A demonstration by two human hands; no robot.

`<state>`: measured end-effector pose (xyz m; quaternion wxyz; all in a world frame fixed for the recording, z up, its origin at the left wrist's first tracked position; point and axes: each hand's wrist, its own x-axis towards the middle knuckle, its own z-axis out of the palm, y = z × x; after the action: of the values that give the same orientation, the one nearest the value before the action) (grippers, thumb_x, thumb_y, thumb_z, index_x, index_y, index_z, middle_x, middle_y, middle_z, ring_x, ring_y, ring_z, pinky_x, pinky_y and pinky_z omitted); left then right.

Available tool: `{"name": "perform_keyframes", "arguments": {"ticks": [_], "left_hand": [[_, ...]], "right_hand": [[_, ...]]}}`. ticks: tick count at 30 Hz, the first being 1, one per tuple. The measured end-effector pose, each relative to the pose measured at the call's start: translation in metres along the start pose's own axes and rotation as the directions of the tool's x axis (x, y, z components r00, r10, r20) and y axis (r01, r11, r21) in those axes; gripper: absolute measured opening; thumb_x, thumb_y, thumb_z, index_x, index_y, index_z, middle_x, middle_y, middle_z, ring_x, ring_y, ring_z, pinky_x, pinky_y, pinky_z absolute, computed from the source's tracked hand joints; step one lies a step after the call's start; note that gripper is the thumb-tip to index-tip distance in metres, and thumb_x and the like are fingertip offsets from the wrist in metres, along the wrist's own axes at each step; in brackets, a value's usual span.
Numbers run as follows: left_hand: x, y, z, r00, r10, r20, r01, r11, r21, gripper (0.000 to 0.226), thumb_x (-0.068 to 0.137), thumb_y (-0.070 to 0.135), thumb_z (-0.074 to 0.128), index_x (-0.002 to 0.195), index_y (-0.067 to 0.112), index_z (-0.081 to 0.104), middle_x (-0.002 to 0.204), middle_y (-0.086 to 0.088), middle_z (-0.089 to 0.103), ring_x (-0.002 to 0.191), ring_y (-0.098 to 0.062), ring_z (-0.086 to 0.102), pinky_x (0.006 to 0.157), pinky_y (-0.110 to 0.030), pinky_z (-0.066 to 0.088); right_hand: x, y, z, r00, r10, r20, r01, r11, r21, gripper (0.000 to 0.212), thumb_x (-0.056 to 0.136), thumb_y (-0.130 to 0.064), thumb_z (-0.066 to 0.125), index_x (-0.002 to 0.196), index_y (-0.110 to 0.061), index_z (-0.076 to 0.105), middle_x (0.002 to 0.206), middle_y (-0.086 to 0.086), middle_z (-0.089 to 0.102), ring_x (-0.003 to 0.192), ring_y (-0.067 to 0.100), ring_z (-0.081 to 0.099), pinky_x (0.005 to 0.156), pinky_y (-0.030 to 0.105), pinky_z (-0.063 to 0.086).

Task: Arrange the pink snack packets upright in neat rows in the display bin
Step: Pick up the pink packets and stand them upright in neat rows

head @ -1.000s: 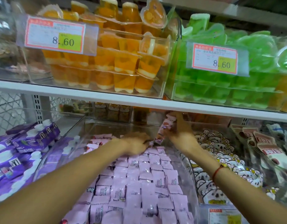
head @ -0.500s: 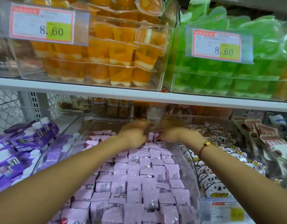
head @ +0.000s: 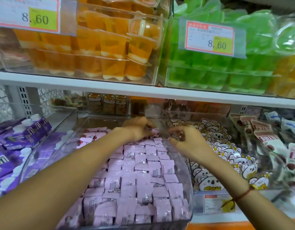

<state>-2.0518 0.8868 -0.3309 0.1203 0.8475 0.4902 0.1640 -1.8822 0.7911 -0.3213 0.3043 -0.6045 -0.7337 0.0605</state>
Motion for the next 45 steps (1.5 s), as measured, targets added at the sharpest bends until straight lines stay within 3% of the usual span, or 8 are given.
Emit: {"name": "perform_keyframes", "arguments": {"ticks": [4,11,17,23,30,35,39,45], "left_hand": [[-0.005,0.002,0.001,0.992,0.123,-0.022,-0.12,0.986,0.113,0.041,0.092,0.027,0.058,0.132,0.029,0.051,0.132,0.005,0.047,0.116,-0.017,0.048,0.089,-0.03,0.043],[-0.016,0.015,0.004,0.982,0.167,-0.089,-0.153,0.977,0.147,0.02,0.085,0.042,0.064,0.101,0.03,0.069,0.101,0.008,0.06,0.089,-0.012,0.052,0.057,-0.019,0.031],[-0.01,0.019,0.009,0.982,0.073,-0.172,-0.049,0.989,0.142,0.016,0.09,0.035,0.06,0.092,0.024,0.07,0.105,0.001,0.064,0.094,-0.019,0.057,0.072,-0.029,0.045],[-0.031,0.017,0.021,0.928,0.125,-0.352,-0.114,0.992,0.053,0.02,0.095,0.031,0.053,0.103,0.016,0.064,0.114,0.002,0.057,0.104,-0.014,0.051,0.086,-0.033,0.048],[-0.032,0.015,0.018,0.879,0.09,-0.469,-0.147,0.985,-0.085,0.018,0.098,0.028,0.047,0.103,0.017,0.059,0.109,0.001,0.059,0.095,-0.015,0.056,0.076,-0.031,0.049],[-0.022,0.007,0.001,0.982,0.04,-0.184,-0.094,0.95,-0.297,0.02,0.098,0.036,0.045,0.109,0.025,0.057,0.101,-0.001,0.062,0.076,-0.011,0.056,0.06,-0.022,0.043],[-0.025,0.0,0.009,1.0,0.005,0.009,-0.001,0.934,-0.358,0.05,0.099,0.053,0.017,0.14,0.034,0.039,0.141,-0.002,0.048,0.118,-0.021,0.053,0.094,-0.029,0.04],[-0.013,-0.008,-0.004,0.988,0.118,0.103,-0.118,0.993,-0.004,0.031,0.101,0.03,0.034,0.125,0.034,0.054,0.119,0.004,0.06,0.091,-0.012,0.057,0.076,-0.026,0.044]], "right_hand": [[-0.003,0.005,0.003,1.0,0.006,-0.027,-0.004,0.997,0.075,0.018,0.085,-0.02,0.064,0.101,-0.022,0.071,0.093,-0.009,0.065,0.06,-0.01,0.051,0.051,0.006,0.035],[-0.008,0.009,0.017,0.989,0.076,-0.129,-0.049,0.978,0.205,0.013,0.084,-0.022,0.065,0.092,-0.032,0.065,0.109,0.001,0.053,0.092,0.012,0.055,0.081,0.025,0.043],[-0.008,0.009,0.019,0.989,0.098,-0.107,-0.071,0.971,0.229,0.016,0.084,-0.02,0.062,0.098,-0.025,0.067,0.11,0.001,0.05,0.092,0.01,0.052,0.082,0.022,0.039],[0.013,-0.007,0.0,0.99,0.086,0.116,-0.076,0.993,-0.085,0.013,0.077,-0.019,0.064,0.07,-0.028,0.057,0.074,-0.007,0.055,0.075,0.019,0.055,0.055,0.026,0.042],[0.04,-0.013,0.006,0.965,0.117,0.236,-0.052,0.963,-0.265,0.027,0.079,-0.027,0.066,0.106,-0.032,0.061,0.108,0.001,0.061,0.098,0.025,0.059,0.084,0.037,0.053],[0.042,-0.008,0.01,0.985,0.103,0.135,-0.071,0.973,-0.218,0.026,0.074,-0.027,0.071,0.061,-0.032,0.049,0.085,0.0,0.061,0.083,0.023,0.061,0.069,0.028,0.049],[0.042,-0.007,0.007,0.995,0.031,0.091,-0.014,0.984,-0.176,0.009,0.081,-0.023,0.067,0.079,-0.019,0.06,0.084,0.003,0.058,0.081,0.023,0.058,0.065,0.025,0.043],[0.035,0.0,0.01,0.999,-0.009,0.035,0.01,0.999,-0.04,0.025,0.088,-0.019,0.062,0.109,-0.008,0.055,0.101,0.01,0.061,0.09,0.022,0.056,0.071,0.03,0.043]]}}
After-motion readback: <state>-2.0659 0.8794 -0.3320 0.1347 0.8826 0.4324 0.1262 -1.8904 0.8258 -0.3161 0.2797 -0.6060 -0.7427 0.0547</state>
